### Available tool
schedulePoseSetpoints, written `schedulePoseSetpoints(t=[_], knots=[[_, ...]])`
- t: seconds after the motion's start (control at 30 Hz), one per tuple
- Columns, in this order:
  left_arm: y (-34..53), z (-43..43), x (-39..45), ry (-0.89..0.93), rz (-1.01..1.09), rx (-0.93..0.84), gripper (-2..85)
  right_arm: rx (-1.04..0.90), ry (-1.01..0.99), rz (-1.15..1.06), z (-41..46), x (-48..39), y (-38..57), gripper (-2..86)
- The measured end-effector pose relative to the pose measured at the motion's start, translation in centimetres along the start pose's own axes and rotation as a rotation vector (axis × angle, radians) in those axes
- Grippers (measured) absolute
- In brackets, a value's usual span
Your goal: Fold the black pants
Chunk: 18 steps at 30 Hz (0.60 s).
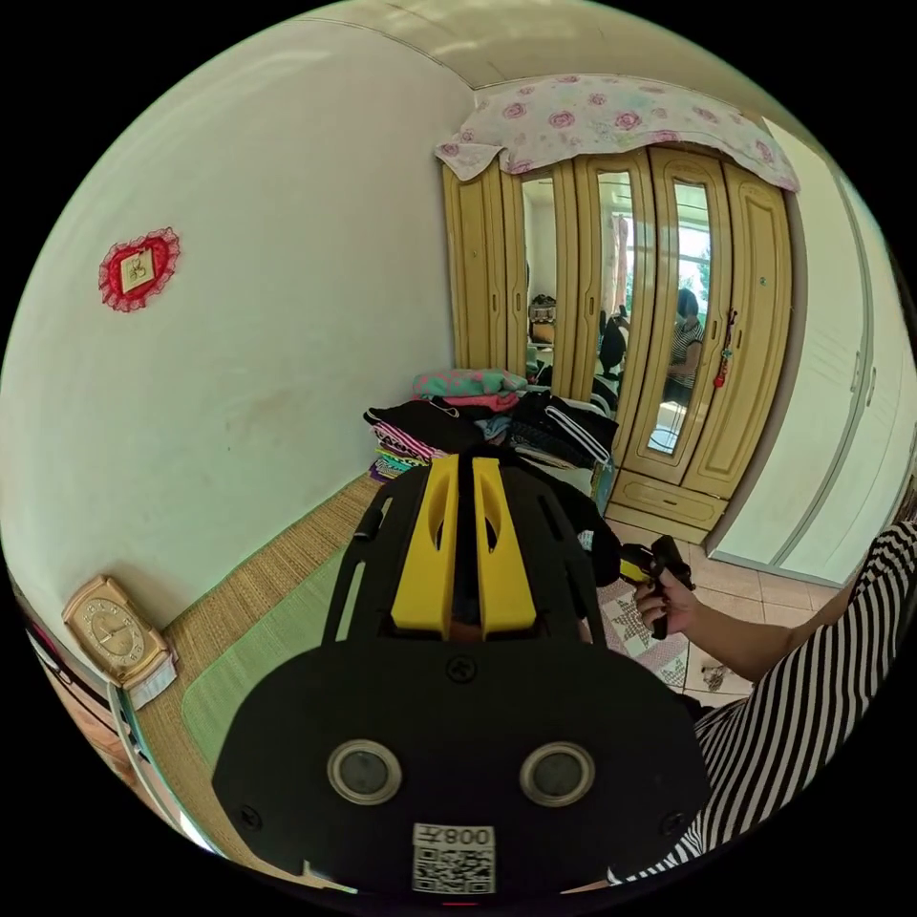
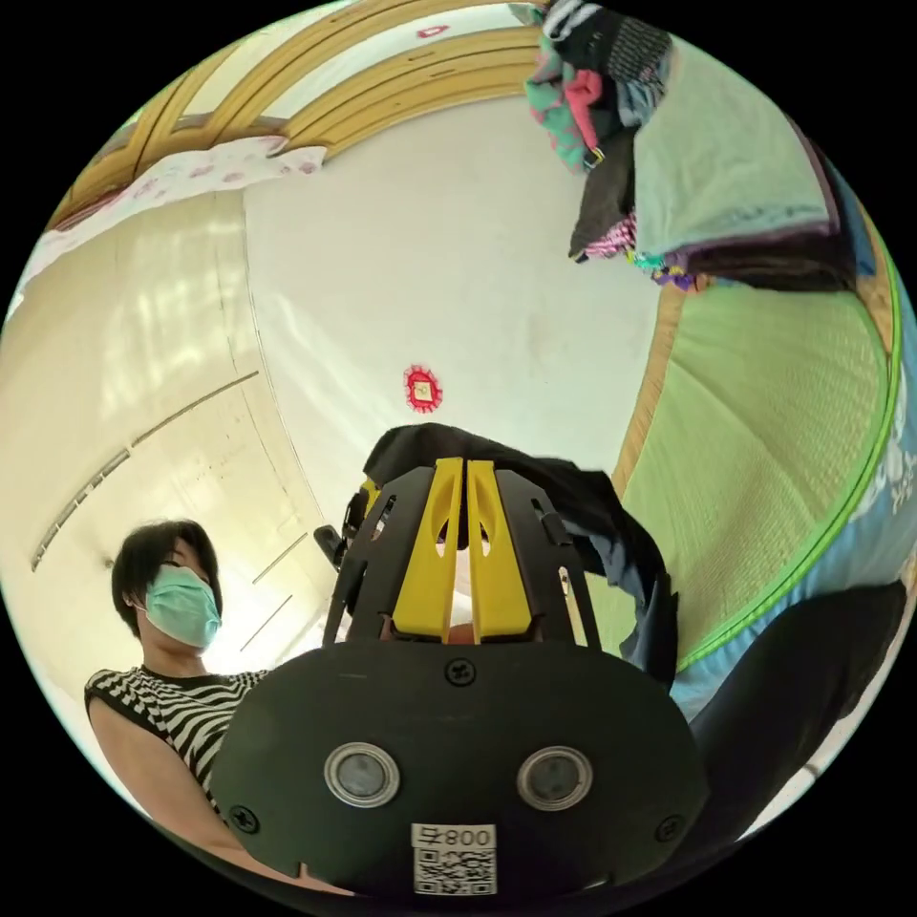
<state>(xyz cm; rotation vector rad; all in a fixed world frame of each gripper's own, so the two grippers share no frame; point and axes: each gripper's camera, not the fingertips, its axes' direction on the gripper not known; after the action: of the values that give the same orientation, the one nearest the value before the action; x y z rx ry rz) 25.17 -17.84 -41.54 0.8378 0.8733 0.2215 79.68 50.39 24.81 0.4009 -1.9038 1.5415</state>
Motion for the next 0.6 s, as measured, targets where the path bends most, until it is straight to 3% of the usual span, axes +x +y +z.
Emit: schedulePoseSetpoints(t=[0.33, 0.6], knots=[[0.0, -12.2, -5.9, 0.125, 0.041, 0.199, 1.6, -0.006, 0.080, -0.356, 10.5, -11.6, -7.9, 0.1], [4.1, -26.2, -16.9, 0.026, -0.018, 0.427, 1.7, -0.239, -0.002, -0.604, 34.6, -20.6, -6.5, 0.2]])
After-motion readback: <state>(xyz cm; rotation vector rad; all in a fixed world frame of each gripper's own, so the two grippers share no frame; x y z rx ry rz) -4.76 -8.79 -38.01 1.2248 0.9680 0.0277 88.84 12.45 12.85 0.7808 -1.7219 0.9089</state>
